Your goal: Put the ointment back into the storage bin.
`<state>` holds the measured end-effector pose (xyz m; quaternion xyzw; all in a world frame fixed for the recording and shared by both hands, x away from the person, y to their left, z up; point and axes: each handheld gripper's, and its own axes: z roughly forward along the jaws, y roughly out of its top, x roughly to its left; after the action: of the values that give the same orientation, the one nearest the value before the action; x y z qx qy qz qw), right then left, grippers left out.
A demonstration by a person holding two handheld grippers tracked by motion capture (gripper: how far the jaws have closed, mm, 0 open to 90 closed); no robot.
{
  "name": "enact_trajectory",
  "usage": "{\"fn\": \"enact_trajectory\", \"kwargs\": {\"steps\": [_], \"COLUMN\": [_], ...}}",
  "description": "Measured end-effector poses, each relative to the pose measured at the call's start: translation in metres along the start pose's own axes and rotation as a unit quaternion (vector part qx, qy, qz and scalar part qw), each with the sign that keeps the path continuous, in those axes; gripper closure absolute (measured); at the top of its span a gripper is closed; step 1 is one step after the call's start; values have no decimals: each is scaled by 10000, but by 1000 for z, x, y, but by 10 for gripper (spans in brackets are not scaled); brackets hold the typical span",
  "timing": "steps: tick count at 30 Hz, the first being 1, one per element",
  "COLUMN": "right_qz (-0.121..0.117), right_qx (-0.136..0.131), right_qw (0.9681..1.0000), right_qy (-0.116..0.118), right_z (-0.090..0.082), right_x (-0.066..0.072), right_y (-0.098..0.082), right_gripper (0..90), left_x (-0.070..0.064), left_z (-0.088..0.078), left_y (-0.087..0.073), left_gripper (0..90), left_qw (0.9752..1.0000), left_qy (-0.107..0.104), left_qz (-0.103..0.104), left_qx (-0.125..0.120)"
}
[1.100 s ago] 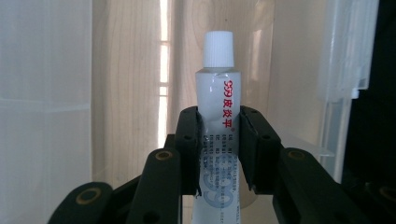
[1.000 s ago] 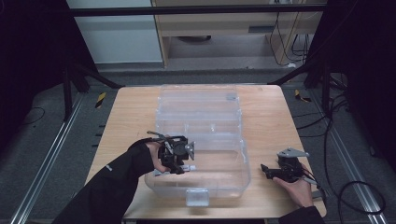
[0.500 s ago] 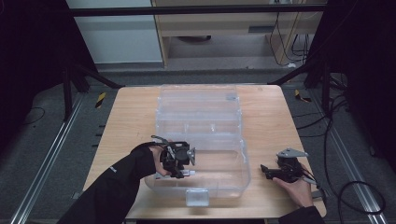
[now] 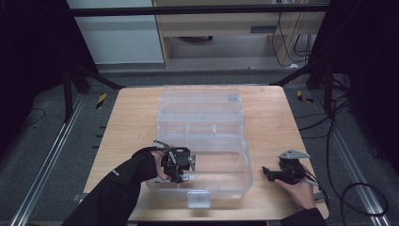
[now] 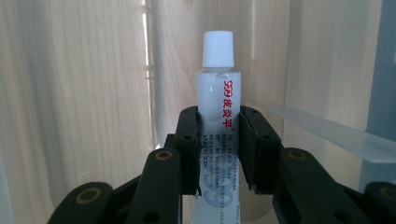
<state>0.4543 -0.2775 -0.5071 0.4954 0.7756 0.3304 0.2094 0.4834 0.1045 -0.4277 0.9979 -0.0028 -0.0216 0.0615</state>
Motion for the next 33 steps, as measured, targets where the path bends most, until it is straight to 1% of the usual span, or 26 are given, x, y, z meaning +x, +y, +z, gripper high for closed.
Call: {"fn": "enact_trajectory", "kwargs": {"steps": [4,5,6,7,8,10,12,15,16,17,20,22,24,25,26,27,29,33], "right_qz": [-10,-13,-15,4,-4,-9,-6,-26,-26,-26,-40,-41,-45,-39,-8,-26,-40,-42], "right_qx": [12,9,13,18,12,9,8,9,9,9,6,7,7,-5,-8,-19,-23,-35], "right_qw": [10000,10000,10000,10000,10000,10000,10000,10000,10000,10000,10000,10000,10000,10000,10000,10000,10000,10000], "right_qy": [7,9,8,23,23,26,28,21,20,21,21,25,27,34,52,43,32,50], "right_z": [0,0,0,0,0,0,0,0,0,0,0,0,0,0,0,0,0,0], "right_x": [0,0,0,1,1,1,1,1,1,1,1,1,0,0,1,0,0,0], "right_y": [0,0,0,0,0,0,0,0,0,0,0,0,0,0,0,0,0,0], "right_gripper": [175,175,174,174,174,173,173,172,171,171,170,170,170,170,169,169,169,168], "left_x": [1,4,3,10,7,5,5,5,3,5,5,5,5,5,5,6,6,6], "left_z": [3,4,5,4,7,9,11,15,16,18,18,19,19,19,20,20,21,21], "left_y": [1,2,2,5,2,1,1,2,2,2,2,2,2,2,2,3,3,3], "left_gripper": [701,701,701,701,701,701,700,700,700,700,699,699,698,697,696,695,694,694], "left_qw": [10000,9997,9999,9977,9995,9997,9998,9996,9998,9997,9998,9998,9998,9998,9998,9997,9997,9996], "left_qy": [0,-15,-21,188,38,-57,-35,-76,-114,-115,-128,-123,-130,-136,-148,-158,-188,-186], "left_qz": [5,219,123,655,292,196,192,210,100,208,145,157,121,49,48,109,50,15], "left_qx": [52,49,46,65,68,111,83,155,132,102,89,95,104,118,126,139,170,196]}}
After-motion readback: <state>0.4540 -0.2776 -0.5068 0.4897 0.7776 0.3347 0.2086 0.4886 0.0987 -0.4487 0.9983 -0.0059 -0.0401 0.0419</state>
